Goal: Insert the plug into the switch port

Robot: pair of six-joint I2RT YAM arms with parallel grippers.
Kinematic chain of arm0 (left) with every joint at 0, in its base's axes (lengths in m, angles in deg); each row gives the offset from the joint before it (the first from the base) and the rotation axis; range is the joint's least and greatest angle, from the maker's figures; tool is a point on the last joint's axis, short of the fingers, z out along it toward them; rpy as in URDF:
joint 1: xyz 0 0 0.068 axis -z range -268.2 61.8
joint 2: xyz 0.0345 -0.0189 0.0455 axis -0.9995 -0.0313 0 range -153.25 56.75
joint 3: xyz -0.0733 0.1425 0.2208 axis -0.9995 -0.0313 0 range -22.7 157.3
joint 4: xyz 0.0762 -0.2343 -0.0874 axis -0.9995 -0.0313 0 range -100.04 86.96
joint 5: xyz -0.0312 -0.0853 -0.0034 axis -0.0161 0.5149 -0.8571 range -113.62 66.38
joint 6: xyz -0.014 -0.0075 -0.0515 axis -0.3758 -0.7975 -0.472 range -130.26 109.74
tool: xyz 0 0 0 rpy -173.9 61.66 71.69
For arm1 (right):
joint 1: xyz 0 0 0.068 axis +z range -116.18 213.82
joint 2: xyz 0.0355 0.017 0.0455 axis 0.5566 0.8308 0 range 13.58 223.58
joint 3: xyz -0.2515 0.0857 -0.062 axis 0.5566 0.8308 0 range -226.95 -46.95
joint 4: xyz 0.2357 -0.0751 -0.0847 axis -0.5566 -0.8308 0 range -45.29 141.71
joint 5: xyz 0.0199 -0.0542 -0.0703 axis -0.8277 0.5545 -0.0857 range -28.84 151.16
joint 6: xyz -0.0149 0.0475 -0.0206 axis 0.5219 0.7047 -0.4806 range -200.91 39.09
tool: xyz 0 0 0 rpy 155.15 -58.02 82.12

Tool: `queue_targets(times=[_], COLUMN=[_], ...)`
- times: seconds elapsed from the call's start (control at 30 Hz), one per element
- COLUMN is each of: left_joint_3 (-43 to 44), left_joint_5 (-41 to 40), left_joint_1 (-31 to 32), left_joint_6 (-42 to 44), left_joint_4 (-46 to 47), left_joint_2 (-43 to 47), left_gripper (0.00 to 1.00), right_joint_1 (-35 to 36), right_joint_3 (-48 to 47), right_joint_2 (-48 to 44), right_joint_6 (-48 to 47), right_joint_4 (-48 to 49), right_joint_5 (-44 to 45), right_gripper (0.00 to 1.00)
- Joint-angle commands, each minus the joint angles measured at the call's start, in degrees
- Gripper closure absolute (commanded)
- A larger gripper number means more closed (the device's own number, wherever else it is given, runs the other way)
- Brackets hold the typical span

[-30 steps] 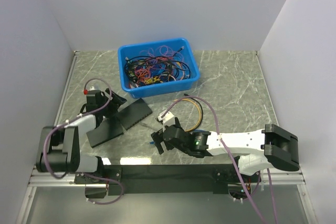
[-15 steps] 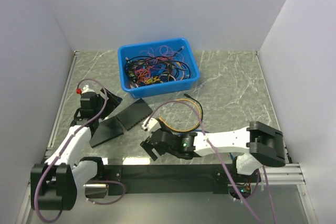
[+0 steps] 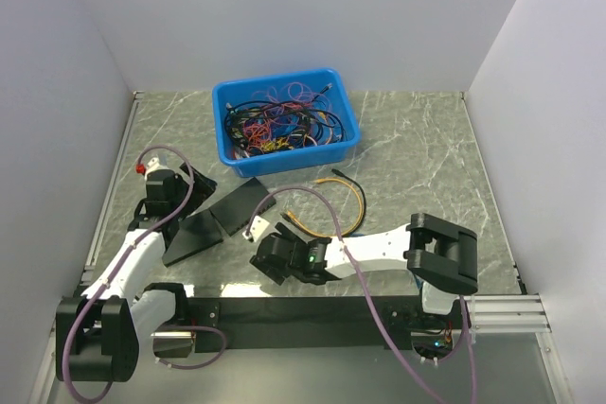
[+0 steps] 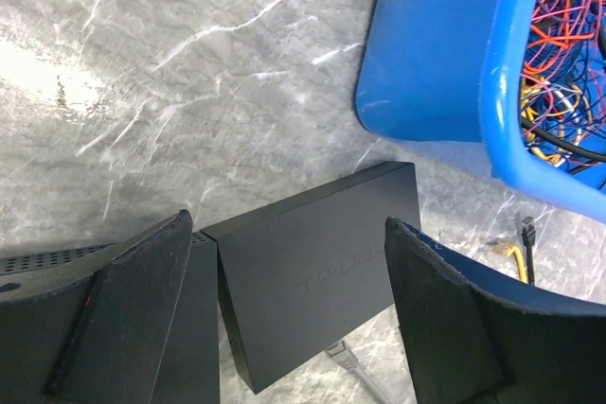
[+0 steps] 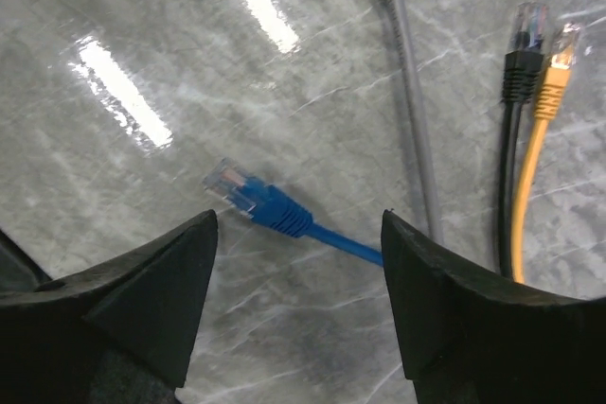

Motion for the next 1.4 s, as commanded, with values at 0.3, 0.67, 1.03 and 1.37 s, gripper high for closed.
queue_targets(times=[0.3, 0.67, 1.03, 1.37], left_joint_3=[-0.6, -0.7, 0.4, 0.1], left_joint_5=[-1.1, -1.0, 0.5, 2.9], left_joint_1=[0.1, 0.1, 0.1, 0.4], left_joint_6=[1.7, 1.7, 1.0, 1.2], left_joint_4=[1.5, 1.4, 0.5, 0.0], left_joint_2=[0.6, 1.0, 4.0, 9.5], left_gripper=[0.12, 0.12, 0.12, 0.11], right_joint_1=[-2.8, -2.8, -3.0, -3.3], right_joint_3=[-0.1, 0.4, 1.9, 2.6], right_joint_2=[0.8, 1.2, -4.7, -15.4], right_joint_6=[-1.4, -0.6, 1.5, 3.3], right_joint_4=[5.9, 8.0, 9.8, 9.1], right_joint_5=[-4.6, -9.3, -10.2, -12.9], right_gripper=[0.46, 0.84, 1.00, 1.00])
